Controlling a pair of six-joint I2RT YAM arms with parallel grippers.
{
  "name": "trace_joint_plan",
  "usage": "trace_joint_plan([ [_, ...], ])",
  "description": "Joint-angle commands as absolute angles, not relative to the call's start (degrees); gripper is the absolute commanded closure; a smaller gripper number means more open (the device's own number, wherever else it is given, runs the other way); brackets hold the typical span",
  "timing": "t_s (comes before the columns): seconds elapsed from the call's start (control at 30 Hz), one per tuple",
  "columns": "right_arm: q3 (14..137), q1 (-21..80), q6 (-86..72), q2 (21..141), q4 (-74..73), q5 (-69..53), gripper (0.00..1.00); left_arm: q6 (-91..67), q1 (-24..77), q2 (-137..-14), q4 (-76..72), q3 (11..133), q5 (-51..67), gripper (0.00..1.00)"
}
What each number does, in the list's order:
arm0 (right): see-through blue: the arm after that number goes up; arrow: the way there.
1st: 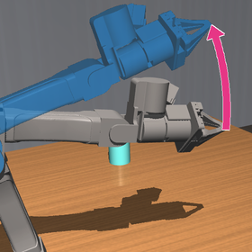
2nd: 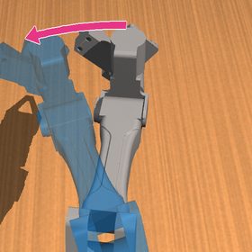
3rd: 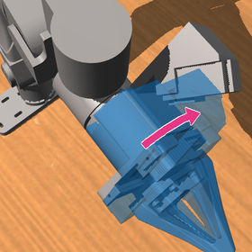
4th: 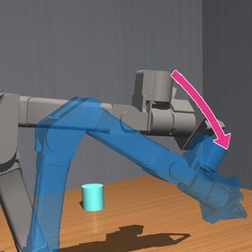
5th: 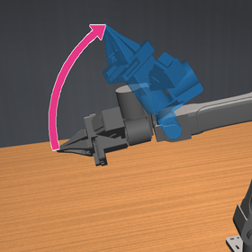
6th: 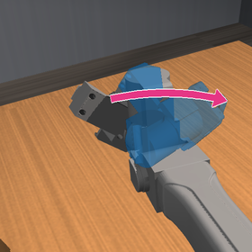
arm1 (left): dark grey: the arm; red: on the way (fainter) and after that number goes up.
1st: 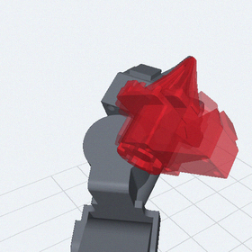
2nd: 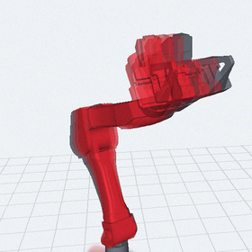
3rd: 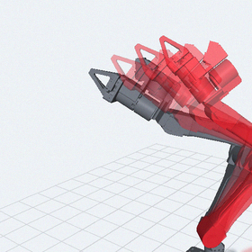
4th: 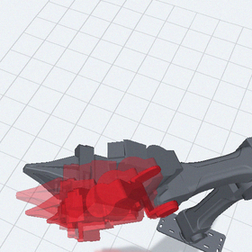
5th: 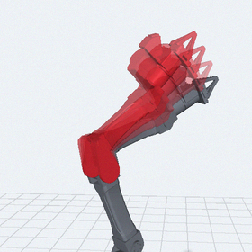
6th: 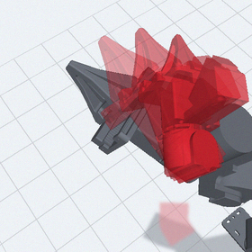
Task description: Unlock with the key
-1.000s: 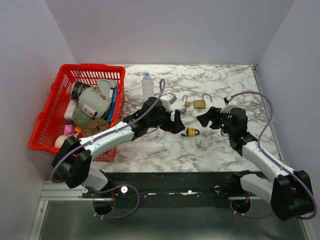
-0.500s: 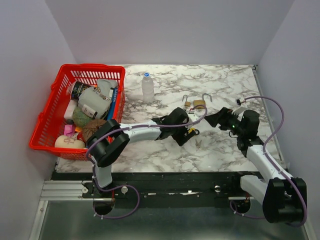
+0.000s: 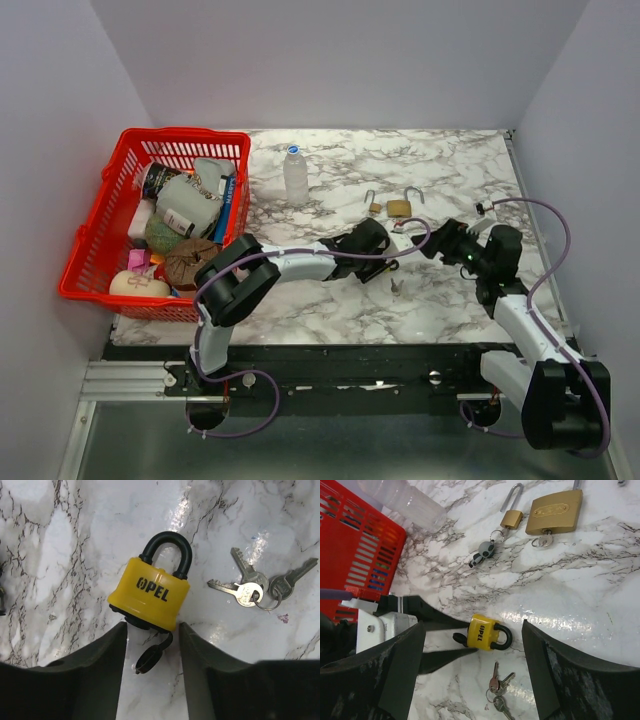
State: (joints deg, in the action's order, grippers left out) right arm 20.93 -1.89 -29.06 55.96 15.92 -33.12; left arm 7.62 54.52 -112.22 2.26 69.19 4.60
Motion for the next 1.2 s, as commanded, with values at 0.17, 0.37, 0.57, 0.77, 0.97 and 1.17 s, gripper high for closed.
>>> trace_joint_plan([
  [0.17, 19.8, -3.9, -29.8, 55.0, 17.8, -35.2, 0.14, 4.1, 54.9, -113.8, 5.6, 68.4, 3.9, 0.97],
  [0.37, 18.8, -5.1, -30.4, 54.1, 17.8, -35.2, 0.14, 0.6, 54.9, -110.2, 6.3, 64.3, 6.8, 1.00],
  [0.57, 17.2, -5.2, -25.3, 48.4, 18.5, -40.9, 0.20, -8.7, 54.0, -100.9, 12.5, 66.0, 12.8, 1.00],
  [0.77, 16.0, 1.7, -20.2, 44.4, 19.6, -43.0, 0.24, -20.7, 50.1, -94.3, 21.1, 67.0, 27.2, 1.00],
  [0.97, 18.0, 17.7, -11.8, 42.4, 18.3, -40.3, 0.24, -26.0, 43.3, -87.0, 26.7, 64.7, 38.9, 1.00],
  [1.17, 20.1, 22.3, -7.8, 40.0, 15.3, -42.5, 0.23, -29.2, 38.3, -82.2, 31.7, 62.5, 48.5, 1.00],
])
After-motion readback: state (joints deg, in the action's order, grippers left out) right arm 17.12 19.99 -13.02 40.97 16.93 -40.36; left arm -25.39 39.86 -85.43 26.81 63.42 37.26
